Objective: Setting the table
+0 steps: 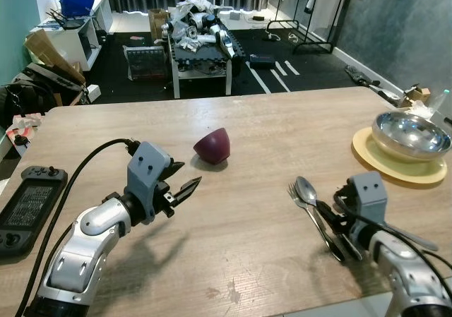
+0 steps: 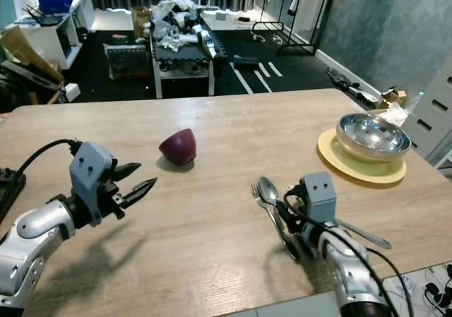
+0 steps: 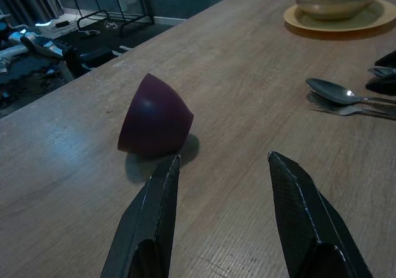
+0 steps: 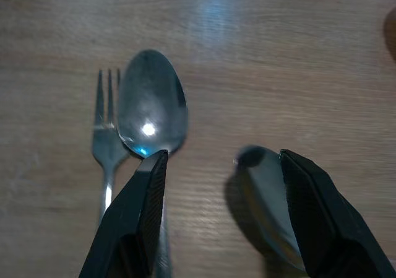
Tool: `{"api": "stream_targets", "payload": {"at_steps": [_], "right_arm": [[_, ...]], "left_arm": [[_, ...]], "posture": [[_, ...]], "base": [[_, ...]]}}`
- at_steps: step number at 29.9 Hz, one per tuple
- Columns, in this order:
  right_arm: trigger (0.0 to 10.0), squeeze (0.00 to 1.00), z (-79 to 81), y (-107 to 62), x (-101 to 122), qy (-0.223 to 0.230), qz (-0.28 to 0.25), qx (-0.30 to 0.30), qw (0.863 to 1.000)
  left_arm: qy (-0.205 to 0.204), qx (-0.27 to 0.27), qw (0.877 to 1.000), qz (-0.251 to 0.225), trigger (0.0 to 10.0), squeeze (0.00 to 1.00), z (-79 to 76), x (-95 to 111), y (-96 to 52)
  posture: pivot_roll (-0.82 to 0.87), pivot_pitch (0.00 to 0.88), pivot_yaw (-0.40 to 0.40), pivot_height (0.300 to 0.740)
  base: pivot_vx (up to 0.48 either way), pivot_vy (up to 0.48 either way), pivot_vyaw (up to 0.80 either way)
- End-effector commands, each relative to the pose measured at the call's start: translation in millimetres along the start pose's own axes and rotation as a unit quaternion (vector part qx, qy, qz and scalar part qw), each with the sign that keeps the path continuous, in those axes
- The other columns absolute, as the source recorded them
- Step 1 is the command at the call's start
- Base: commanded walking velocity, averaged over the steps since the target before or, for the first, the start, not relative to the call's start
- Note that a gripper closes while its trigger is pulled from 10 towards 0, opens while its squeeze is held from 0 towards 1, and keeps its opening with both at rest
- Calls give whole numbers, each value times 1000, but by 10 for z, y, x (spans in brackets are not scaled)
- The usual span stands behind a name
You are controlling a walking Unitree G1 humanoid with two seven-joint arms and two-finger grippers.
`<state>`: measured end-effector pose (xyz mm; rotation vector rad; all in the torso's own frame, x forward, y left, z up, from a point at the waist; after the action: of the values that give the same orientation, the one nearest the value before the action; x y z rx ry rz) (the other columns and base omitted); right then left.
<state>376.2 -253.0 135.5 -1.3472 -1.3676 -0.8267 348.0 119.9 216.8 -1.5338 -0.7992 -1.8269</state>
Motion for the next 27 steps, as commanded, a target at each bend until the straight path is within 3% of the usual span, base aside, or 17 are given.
{"api": "stream_targets", "payload": {"at_steps": [1, 9, 14, 21, 22, 23, 27], "right_arm": [[10000, 0, -75, -57, -129, 2, 24, -3, 1000], [10000, 0, -17, -69, -338, 0, 59, 20, 998], [10000, 0, 5, -71, -346, 6, 60, 29, 998], [10000, 0, -80, -29, 29, 29, -24, 2, 999], [10000, 0, -110, -29, 264, 39, -74, -7, 996], [10000, 0, -104, -32, 330, 39, -85, -6, 996], [10000, 0, -12, -46, 372, 28, -88, 17, 996]], "left_arm": [[-4, 0, 1000, 4, 10000, 0, 4, -7, -29], [-15, -10, 1000, 11, 10000, 0, -53, -22, -31], [-17, -10, 1000, 12, 10000, 0, -60, -19, -40], [-20, -9, 1000, 13, 10000, 0, -68, -18, -47], [-20, -9, 1000, 14, 10000, 0, -79, -22, -40], [-20, -9, 1000, 14, 10000, 0, -83, -23, -37], [-20, -10, 1000, 14, 10000, 0, -96, -23, -31]], "posture": [[114, 87, 60, 740], [116, 93, 62, 740], [120, 94, 61, 740], [122, 97, 62, 740], [123, 97, 61, 740], [123, 97, 61, 740], [121, 97, 61, 740]], "base": [[0, 0, 0], [0, 0, 0], [0, 0, 0], [0, 0, 0], [0, 0, 0], [0, 0, 0], [0, 0, 0]]}}
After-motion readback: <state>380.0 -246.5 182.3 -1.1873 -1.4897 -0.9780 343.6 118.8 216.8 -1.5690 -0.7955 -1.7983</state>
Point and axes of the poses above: a point about 5 cm out from each wrist's last joint towards the gripper, its own y axis pointing out of the wrist towards the gripper, its own x axis along the axis of the wrist's last joint, z = x × y, the point moved 5 cm from there along y, pointing out of the wrist towards the gripper, and after that the axes turned 8 degrees about -y, right-handed, at the moved point
